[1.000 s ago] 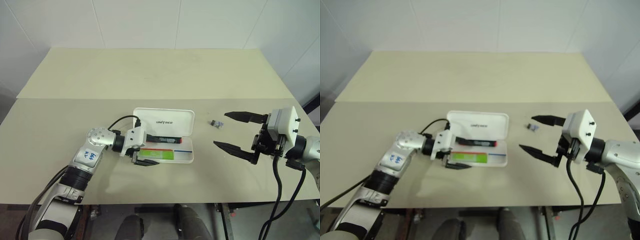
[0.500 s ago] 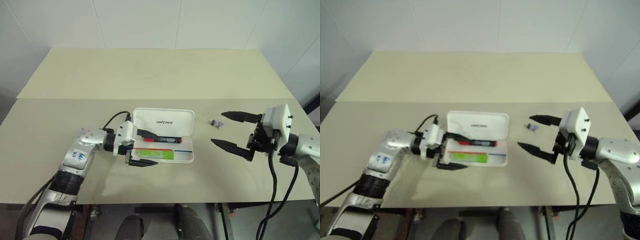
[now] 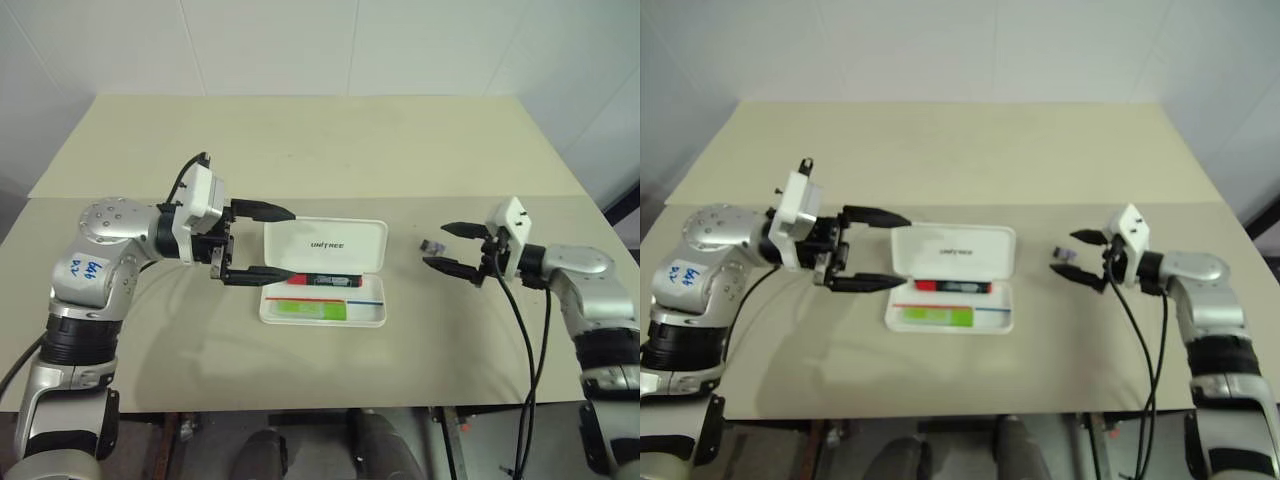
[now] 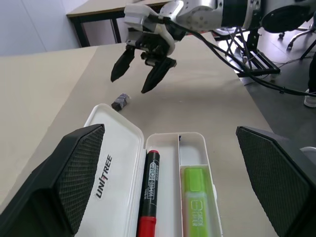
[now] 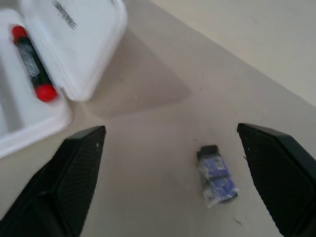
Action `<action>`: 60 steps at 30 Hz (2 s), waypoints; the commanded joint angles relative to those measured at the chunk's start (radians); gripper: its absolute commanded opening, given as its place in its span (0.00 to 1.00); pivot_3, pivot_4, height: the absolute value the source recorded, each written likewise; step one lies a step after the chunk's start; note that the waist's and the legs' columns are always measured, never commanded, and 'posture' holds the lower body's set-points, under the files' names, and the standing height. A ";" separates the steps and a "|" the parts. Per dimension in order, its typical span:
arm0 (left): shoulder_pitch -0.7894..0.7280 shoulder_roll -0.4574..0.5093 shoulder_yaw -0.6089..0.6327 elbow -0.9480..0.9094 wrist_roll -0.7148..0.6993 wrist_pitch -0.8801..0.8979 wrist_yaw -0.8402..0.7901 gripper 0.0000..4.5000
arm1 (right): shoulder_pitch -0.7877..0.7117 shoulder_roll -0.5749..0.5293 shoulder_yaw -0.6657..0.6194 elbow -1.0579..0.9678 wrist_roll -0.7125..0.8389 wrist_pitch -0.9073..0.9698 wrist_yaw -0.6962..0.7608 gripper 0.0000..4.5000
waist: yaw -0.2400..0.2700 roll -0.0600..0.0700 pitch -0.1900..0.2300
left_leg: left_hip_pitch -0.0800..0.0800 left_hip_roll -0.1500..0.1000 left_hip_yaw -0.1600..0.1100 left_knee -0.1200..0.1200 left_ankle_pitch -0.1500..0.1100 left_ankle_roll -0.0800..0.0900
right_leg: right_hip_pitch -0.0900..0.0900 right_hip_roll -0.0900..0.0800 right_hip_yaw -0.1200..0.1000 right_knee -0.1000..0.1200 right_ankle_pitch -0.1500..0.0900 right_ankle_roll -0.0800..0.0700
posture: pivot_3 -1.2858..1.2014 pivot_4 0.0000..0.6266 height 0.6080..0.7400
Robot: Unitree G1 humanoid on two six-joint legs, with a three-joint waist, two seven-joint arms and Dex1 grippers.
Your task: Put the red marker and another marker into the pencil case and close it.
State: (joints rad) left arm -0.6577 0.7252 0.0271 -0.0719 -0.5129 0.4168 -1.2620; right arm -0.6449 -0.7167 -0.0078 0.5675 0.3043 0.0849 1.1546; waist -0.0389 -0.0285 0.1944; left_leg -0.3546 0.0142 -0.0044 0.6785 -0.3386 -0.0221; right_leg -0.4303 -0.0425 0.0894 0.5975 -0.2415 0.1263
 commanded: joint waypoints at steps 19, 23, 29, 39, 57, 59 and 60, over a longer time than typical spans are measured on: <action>0.009 0.077 0.078 -0.142 -0.041 0.100 0.085 1.00 | -0.244 0.110 -0.043 0.600 -0.173 -0.298 0.008 0.46 | -0.026 0.001 0.000 | 0.000 0.000 0.000 -0.002 0.001 -0.002 | 0.000 -0.001 0.000 0.002 0.000 0.000 | 0.52 0.24 1.00; 0.009 0.066 0.069 -0.135 -0.037 0.091 0.092 1.00 | -0.235 0.130 -0.053 0.579 -0.170 -0.305 0.022 0.13 | -0.037 0.001 0.000 | 0.000 0.000 0.000 -0.002 0.001 -0.002 | 0.000 -0.001 0.000 0.003 0.000 0.000 | 0.52 0.24 1.00; 0.013 0.044 0.055 -0.115 -0.028 0.067 0.096 1.00 | -0.203 0.149 -0.059 0.517 -0.164 -0.303 0.036 0.07 | -0.045 0.001 0.000 | 0.000 0.000 -0.001 -0.001 0.001 -0.002 | 0.000 -0.001 0.000 0.003 0.000 0.000 | 0.52 0.24 1.00; 0.117 0.037 0.049 -0.060 0.015 -0.056 0.063 1.00 | -0.020 0.067 -0.080 0.016 -0.042 -0.118 0.153 0.07 | -0.042 0.002 0.001 | -0.001 0.000 -0.001 -0.001 0.001 -0.002 | -0.001 -0.001 0.000 0.004 0.000 0.000 | 0.52 0.24 1.00; 0.248 0.010 0.004 -0.063 0.055 -0.172 0.060 1.00 | 0.177 0.098 0.177 -0.578 0.013 0.185 0.123 0.07 | -0.032 0.001 0.001 | 0.000 0.000 -0.002 0.001 0.001 -0.002 | -0.001 -0.001 0.000 0.004 0.000 -0.001 | 0.52 0.24 1.00; 0.250 0.008 0.004 -0.065 0.054 -0.173 0.063 1.00 | 0.152 0.108 0.195 -0.553 -0.005 0.180 0.119 0.07 | -0.027 0.001 0.001 | 0.000 -0.001 -0.002 0.002 0.001 -0.002 | -0.001 -0.002 0.000 0.004 0.000 -0.001 | 0.52 0.24 1.00; 0.249 0.007 0.002 -0.065 0.054 -0.173 0.065 1.00 | 0.144 0.110 0.200 -0.541 -0.010 0.175 0.122 0.07 | -0.026 0.001 0.001 | 0.000 -0.001 -0.002 0.002 0.001 -0.002 | -0.001 -0.002 0.000 0.004 0.000 0.000 | 0.52 0.24 1.00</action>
State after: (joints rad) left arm -0.4003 0.7318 0.0222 -0.1090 -0.4608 0.2581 -1.2024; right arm -0.4765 -0.6084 0.1920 0.0224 0.3004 0.2816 1.2750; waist -0.0648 -0.0271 0.1954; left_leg -0.3541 0.0132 -0.0062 0.6805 -0.3379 -0.0240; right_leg -0.4311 -0.0445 0.0894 0.6010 -0.2419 0.1258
